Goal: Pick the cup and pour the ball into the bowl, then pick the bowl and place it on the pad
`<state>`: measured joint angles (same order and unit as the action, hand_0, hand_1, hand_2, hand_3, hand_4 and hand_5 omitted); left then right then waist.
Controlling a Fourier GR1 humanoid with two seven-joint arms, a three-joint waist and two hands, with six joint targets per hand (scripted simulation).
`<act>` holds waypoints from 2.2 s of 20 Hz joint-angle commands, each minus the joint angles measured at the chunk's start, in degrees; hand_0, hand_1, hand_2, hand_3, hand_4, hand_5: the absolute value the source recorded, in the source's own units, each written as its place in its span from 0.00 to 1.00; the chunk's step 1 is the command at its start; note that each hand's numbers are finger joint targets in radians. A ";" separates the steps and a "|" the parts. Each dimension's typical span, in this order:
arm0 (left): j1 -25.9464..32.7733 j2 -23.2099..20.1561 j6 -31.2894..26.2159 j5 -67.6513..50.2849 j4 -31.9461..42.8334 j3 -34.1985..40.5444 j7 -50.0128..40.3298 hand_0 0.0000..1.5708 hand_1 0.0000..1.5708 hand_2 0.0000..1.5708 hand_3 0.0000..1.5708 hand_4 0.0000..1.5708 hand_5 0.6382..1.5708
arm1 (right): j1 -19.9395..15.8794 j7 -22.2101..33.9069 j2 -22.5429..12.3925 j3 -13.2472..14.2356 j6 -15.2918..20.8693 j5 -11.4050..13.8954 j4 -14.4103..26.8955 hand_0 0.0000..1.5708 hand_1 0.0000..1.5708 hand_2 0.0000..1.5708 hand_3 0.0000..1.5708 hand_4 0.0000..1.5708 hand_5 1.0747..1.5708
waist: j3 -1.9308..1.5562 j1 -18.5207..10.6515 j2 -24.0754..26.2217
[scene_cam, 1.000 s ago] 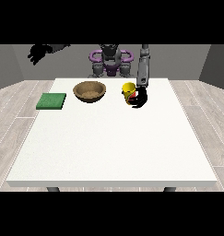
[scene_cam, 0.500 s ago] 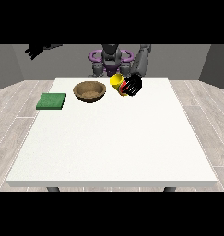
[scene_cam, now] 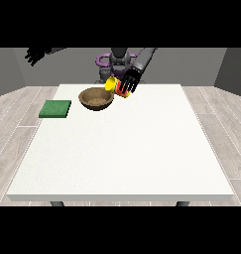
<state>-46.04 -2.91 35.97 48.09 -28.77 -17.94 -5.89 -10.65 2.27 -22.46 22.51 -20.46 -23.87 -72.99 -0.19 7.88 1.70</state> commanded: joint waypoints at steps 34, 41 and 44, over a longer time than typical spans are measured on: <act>-2.29 -6.29 -16.80 -3.88 -23.95 3.87 -16.05 0.40 0.40 0.60 0.43 0.82 0.97 | 2.27 -3.36 3.81 -2.39 4.01 5.30 8.04 0.00 0.00 0.00 0.08 0.49 0.98 | 0.88 -7.54 8.43; -0.09 -6.14 -25.34 -32.69 -32.40 24.08 -6.80 0.00 0.00 0.00 0.00 0.68 1.00 | 2.01 -3.30 6.45 -2.84 8.09 6.58 8.48 0.00 0.00 0.00 0.00 0.49 0.97 | 0.86 -11.93 6.16; -0.08 -9.90 -35.25 -42.07 -33.88 29.61 -3.96 0.00 0.00 0.00 0.00 0.67 1.00 | 3.57 -4.74 10.63 -4.16 11.29 8.10 9.08 0.00 0.00 0.00 0.00 0.48 0.98 | 0.49 -14.29 5.81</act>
<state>-47.01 -10.53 8.87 18.34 -60.01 3.82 -13.57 -7.84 -1.84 -14.96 19.11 -12.25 -16.84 -64.33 0.56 -3.96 8.15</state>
